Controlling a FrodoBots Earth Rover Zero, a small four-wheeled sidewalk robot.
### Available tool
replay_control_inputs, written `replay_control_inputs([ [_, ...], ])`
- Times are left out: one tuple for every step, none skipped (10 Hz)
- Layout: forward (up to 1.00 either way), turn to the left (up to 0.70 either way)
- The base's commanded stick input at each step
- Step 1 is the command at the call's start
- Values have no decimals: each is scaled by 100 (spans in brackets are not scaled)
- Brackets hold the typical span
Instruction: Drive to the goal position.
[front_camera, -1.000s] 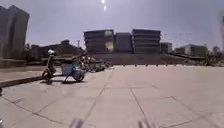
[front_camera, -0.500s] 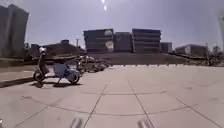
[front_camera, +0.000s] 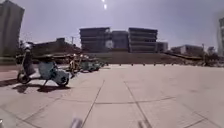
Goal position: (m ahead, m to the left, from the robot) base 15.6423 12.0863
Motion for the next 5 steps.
replay_control_inputs([
  [100,0],
  [100,0],
  [100,0],
  [100,0],
  [100,0],
])
